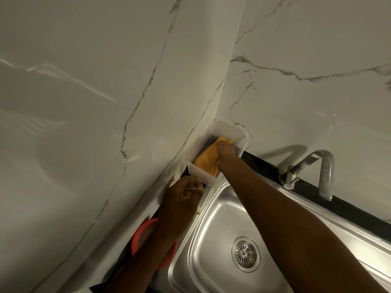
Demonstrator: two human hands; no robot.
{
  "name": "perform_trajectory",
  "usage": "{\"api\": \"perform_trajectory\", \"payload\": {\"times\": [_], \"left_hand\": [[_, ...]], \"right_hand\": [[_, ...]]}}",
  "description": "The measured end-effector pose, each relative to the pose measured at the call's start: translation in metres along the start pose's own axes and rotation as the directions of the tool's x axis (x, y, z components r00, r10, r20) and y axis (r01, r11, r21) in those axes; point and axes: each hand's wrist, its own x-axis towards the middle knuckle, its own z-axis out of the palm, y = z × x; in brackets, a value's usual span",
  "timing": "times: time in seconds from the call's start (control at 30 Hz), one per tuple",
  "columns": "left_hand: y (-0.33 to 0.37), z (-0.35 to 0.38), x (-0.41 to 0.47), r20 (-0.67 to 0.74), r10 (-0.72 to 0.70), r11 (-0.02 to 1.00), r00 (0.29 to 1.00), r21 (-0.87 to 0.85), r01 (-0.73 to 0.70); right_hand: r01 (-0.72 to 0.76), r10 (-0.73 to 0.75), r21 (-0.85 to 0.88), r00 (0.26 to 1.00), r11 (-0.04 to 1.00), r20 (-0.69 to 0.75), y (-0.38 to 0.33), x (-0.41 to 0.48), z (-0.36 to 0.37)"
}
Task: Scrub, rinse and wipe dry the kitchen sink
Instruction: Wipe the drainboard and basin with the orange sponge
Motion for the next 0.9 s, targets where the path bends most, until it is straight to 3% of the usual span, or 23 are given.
{"api": "perform_trajectory", "payload": {"times": [0.13, 0.23, 0.37, 0.47, 0.67, 0.77, 0.9], "left_hand": [[0.006, 0.000, -0.007, -0.007, 0.017, 1.000, 1.000, 0.009, -0.017], [0.016, 0.000, -0.019, -0.008, 0.036, 0.999, 0.999, 0.003, -0.036], [0.035, -0.002, -0.046, 0.007, 0.032, 0.999, 0.999, -0.043, -0.031], [0.041, -0.003, -0.072, -0.013, 0.042, 0.998, 0.999, -0.054, -0.042], [0.036, -0.003, -0.147, -0.100, 0.064, 0.997, 0.993, -0.033, -0.067], [0.020, -0.010, -0.194, -0.136, 0.073, 0.997, 0.988, -0.021, -0.076], [-0.007, -0.028, -0.251, -0.147, -0.045, 0.997, 0.988, -0.062, 0.037]], "right_hand": [[0.125, -0.125, -0.080, 0.992, 0.989, 0.008, -0.016, -0.037, -0.016], [0.263, -0.254, -0.080, 0.962, 0.962, 0.101, -0.020, -0.061, -0.033], [0.475, -0.471, 0.034, 0.857, 0.879, 0.212, -0.014, -0.123, -0.072], [0.542, -0.545, 0.103, 0.781, 0.834, 0.304, 0.004, -0.182, -0.110], [0.571, -0.561, 0.127, 0.696, 0.811, 0.449, 0.085, -0.275, -0.174], [0.533, -0.515, 0.123, 0.692, 0.837, 0.506, 0.134, -0.295, -0.187], [0.471, -0.432, 0.087, 0.703, 0.878, 0.565, 0.195, -0.312, -0.187]]}}
